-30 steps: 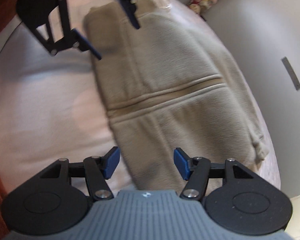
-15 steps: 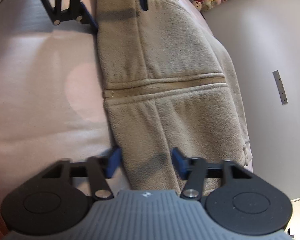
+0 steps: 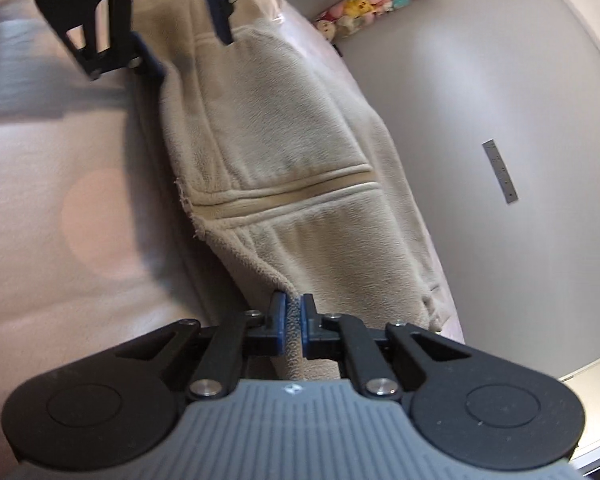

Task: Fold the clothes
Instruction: 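Grasp the hoodie edge with the left gripper while the right gripper grasps it too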

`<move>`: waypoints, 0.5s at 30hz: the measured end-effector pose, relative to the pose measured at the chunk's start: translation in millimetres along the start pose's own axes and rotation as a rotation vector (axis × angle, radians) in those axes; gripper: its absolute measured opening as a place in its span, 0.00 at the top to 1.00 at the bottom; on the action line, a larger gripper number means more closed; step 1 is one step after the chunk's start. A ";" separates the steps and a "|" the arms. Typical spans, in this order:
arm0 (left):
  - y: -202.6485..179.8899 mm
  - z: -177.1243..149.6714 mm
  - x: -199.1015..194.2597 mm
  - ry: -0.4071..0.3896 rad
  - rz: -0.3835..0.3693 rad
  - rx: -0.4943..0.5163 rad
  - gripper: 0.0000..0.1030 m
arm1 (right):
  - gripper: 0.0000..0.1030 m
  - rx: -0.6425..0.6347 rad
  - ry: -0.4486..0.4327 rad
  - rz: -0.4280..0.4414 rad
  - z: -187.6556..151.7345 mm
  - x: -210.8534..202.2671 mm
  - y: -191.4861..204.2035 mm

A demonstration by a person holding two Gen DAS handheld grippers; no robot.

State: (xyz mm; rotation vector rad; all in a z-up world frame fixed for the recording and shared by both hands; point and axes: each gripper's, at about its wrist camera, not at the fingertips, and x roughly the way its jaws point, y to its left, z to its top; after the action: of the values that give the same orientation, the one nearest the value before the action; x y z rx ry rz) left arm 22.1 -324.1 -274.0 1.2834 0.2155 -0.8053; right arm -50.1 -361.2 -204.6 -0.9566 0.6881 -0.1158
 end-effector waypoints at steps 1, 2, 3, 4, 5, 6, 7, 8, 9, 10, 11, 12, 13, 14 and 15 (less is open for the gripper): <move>4.9 -0.5 -2.0 -0.004 -0.015 -0.035 0.72 | 0.92 0.004 0.004 0.000 -0.4 -0.5 0.0; 9.3 -0.1 -1.8 0.001 -0.035 -0.064 0.75 | 0.92 0.008 0.007 0.002 -0.8 -0.9 -0.1; 11.0 -0.6 -0.4 0.013 -0.048 -0.079 0.77 | 0.92 0.012 0.009 0.026 -1.3 0.1 -0.6; 10.9 -1.5 1.6 0.030 -0.058 -0.086 0.80 | 0.88 0.002 0.008 0.038 -1.3 -0.7 1.9; 10.4 -1.9 4.4 0.043 -0.071 -0.089 0.83 | 0.86 -0.010 0.007 0.050 -1.3 -1.6 4.6; 9.9 -2.3 7.2 0.057 -0.084 -0.092 0.86 | 0.85 -0.031 0.002 0.055 -1.0 -3.1 8.0; 9.2 -2.1 8.6 0.061 -0.089 -0.091 0.86 | 0.84 -0.051 -0.003 0.060 -0.6 -4.6 11.3; 8.6 -1.9 9.9 0.065 -0.093 -0.090 0.86 | 0.82 -0.068 -0.009 0.070 -0.6 -5.4 13.9; 7.4 -2.2 10.6 0.069 -0.099 -0.090 0.87 | 0.73 -0.084 -0.015 0.080 -0.6 -6.2 16.4; 6.1 -2.5 11.2 0.072 -0.104 -0.089 0.87 | 0.64 -0.093 -0.020 0.091 -0.5 -6.9 18.1; 4.2 -2.9 12.3 0.079 -0.110 -0.084 0.87 | 0.61 -0.102 -0.024 0.103 -0.5 -6.9 19.5; 2.3 -3.4 13.4 0.085 -0.116 -0.079 0.87 | 0.59 -0.113 -0.019 0.119 -0.3 0.1 17.6; 0.0 -4.4 12.4 0.089 -0.120 -0.073 0.87 | 0.58 -0.122 -0.007 0.132 -0.4 1.9 19.5; -2.0 -5.4 10.4 0.091 -0.122 -0.070 0.87 | 0.58 -0.129 0.007 0.145 -0.9 3.5 20.8; -2.6 -6.1 10.0 0.091 -0.124 -0.071 0.87 | 0.57 -0.135 0.019 0.158 -1.4 5.1 22.1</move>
State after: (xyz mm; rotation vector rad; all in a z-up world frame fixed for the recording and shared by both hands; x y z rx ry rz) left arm 29.3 -322.8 -283.5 1.2501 0.3962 -0.8377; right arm -51.4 -351.2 -224.9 -1.0272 0.7942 0.0617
